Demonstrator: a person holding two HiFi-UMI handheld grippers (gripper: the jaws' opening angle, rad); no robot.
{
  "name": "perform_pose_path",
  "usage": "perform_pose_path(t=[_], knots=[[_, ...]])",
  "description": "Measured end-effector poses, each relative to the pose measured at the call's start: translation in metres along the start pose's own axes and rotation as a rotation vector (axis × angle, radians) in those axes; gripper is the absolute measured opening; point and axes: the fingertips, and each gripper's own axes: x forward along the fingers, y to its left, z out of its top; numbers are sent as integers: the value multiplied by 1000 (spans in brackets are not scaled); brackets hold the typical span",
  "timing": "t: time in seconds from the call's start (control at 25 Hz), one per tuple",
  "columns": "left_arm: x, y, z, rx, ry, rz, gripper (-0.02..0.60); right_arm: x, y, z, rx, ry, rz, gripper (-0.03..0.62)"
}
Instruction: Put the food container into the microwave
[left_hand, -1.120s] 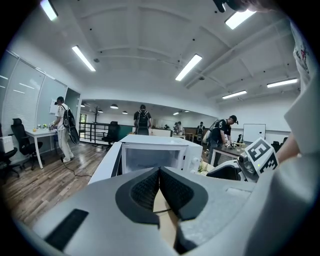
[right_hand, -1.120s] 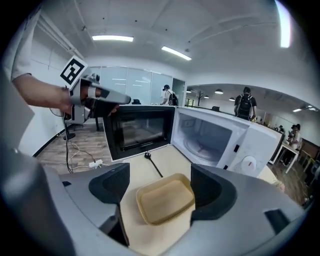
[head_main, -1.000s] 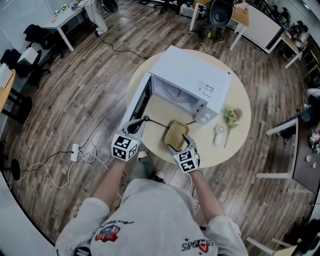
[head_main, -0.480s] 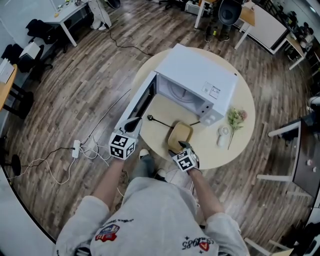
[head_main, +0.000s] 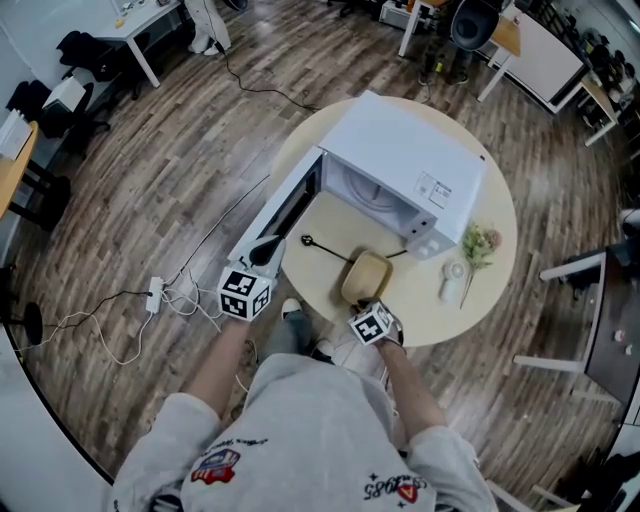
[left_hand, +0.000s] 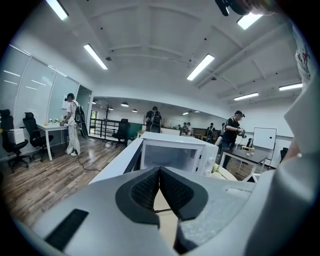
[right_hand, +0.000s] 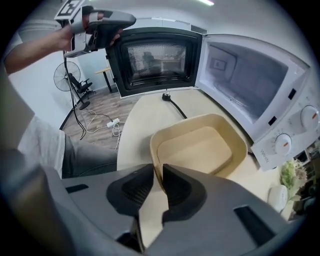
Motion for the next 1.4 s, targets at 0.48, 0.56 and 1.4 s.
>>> perform_pose_path(t=[0.48,0.56,1.4], knots=[[6,6,-1,-4,3,2,5,-17,-13,15,-47,-34,-39,17],[7,6,-1,-3,2,3,5,-23,-14,23,-64,-52,-38,15],[17,8,-2,1,10,-5,5,-68,-25,83,-213,-153,-84,13]])
